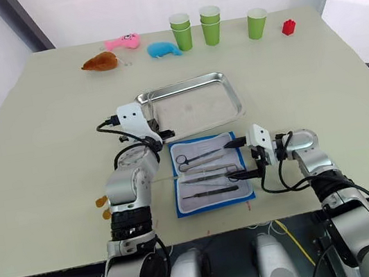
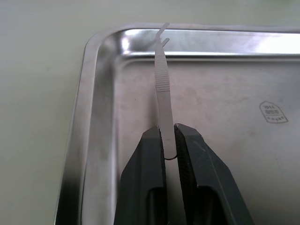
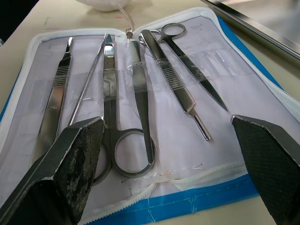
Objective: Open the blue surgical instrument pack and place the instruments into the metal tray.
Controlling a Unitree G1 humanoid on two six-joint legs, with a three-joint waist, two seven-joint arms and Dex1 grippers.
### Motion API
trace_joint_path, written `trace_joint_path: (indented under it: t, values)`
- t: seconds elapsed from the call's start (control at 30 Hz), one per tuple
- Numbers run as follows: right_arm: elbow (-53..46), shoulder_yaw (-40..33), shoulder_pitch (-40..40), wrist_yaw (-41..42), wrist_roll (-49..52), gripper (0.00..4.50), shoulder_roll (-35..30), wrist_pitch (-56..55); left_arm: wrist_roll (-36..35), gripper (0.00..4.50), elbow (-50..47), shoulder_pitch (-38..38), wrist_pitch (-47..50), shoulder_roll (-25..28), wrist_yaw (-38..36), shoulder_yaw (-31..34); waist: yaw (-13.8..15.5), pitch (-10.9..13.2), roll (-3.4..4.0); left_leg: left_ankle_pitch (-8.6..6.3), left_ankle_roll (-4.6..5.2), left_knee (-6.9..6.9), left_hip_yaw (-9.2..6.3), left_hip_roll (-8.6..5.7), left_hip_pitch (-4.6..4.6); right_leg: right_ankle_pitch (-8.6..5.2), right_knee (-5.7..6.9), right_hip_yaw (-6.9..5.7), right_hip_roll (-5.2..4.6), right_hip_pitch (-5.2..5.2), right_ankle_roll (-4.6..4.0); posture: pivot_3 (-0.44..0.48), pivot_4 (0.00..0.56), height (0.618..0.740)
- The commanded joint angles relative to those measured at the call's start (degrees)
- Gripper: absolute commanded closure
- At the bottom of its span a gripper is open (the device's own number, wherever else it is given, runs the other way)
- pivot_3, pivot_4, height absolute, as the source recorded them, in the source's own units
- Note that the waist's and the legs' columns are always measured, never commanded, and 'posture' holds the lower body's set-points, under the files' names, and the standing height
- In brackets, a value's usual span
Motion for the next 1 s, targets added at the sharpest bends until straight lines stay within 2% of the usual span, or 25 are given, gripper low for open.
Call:
trace_joint_path:
  t: [0.03, 0.47, 1.0]
  values:
    - [3.02, 4.18, 3.09, 0.65, -4.48, 0.00, -0.28, 1.99, 0.14, 4.44, -0.89, -0.10, 0.59, -0.87, 1.40, 0.34, 0.00, 0.00, 0.00, 0.00, 0.00, -0.01, 0.00, 0.00, 0.00, 0.00, 0.00, 0.00, 0.00, 0.00, 0.00, 0.000, 0.150, 0.740]
    - [3.26, 4.21, 3.20, 0.41, -4.50, 0.00, 0.03, 1.73, 0.04, 4.44, -1.63, -0.66, 4.82, -1.67, 3.93, 1.54, -0.01, -0.01, 0.00, 0.00, 0.00, -0.02, 0.01, -0.01, 0.01, 0.00, -0.02, -0.03, 0.00, 0.01, 0.00, 0.000, 0.150, 0.740]
    - [3.27, 3.99, 3.29, 0.36, -4.28, 0.00, 0.15, 1.45, -0.31, 4.44, -1.89, -0.97, 5.33, -2.48, 5.02, 2.11, -0.06, -0.02, -0.01, 0.00, -0.01, -0.04, 0.01, -0.01, 0.02, 0.00, -0.04, -0.02, 0.00, 0.02, 0.00, 0.000, 0.150, 0.740]
